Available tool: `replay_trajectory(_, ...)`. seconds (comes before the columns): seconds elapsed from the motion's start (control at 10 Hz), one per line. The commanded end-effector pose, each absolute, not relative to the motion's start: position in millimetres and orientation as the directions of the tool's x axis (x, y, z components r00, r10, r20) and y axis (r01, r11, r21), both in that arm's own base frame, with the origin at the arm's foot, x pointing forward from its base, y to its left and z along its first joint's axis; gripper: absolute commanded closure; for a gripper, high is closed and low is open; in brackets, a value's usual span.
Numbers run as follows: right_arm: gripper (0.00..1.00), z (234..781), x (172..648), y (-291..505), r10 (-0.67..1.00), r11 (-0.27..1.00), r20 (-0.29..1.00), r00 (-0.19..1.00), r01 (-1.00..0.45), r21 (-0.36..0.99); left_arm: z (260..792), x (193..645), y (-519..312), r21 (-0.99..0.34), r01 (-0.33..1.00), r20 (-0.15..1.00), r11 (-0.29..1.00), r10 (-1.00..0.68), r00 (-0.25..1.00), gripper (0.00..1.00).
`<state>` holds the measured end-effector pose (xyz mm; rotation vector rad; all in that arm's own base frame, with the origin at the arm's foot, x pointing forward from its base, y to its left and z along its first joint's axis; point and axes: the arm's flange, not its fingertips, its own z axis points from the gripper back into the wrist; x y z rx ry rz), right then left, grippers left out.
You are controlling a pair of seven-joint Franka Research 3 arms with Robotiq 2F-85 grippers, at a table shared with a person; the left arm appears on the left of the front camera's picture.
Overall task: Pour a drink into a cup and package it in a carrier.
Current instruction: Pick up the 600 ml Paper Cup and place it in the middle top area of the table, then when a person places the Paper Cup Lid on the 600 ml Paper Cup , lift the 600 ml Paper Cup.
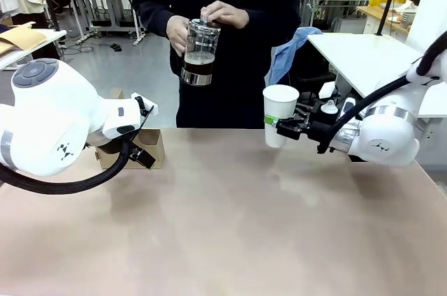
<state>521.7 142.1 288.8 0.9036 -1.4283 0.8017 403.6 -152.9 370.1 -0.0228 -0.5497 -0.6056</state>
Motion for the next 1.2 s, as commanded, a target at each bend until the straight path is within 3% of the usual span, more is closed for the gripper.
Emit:
replay_trajectory(0.0,0.19,282,535,146,-0.093,0.476,0.996,0.010,-0.878,0.053,370,403,-152,0.135,0.546,0.498,0.827,-0.533,0.684,0.00)
replay_trajectory(0.2,0.19,278,540,145,-0.150,0.444,0.989,-0.005,-0.894,0.063,370,403,-152,0.135,0.546,0.498,0.827,-0.533,0.684,0.00)
replay_trajectory(0.3,0.19,277,528,144,-0.077,0.456,0.997,0.021,-0.889,0.054,370,403,-152,0.135,0.546,0.498,0.827,-0.533,0.684,0.00)
replay_trajectory(1.1,0.19,277,528,144,-0.077,0.456,0.997,0.021,-0.889,0.054,370,403,-152,0.135,0.546,0.498,0.827,-0.533,0.684,0.00)
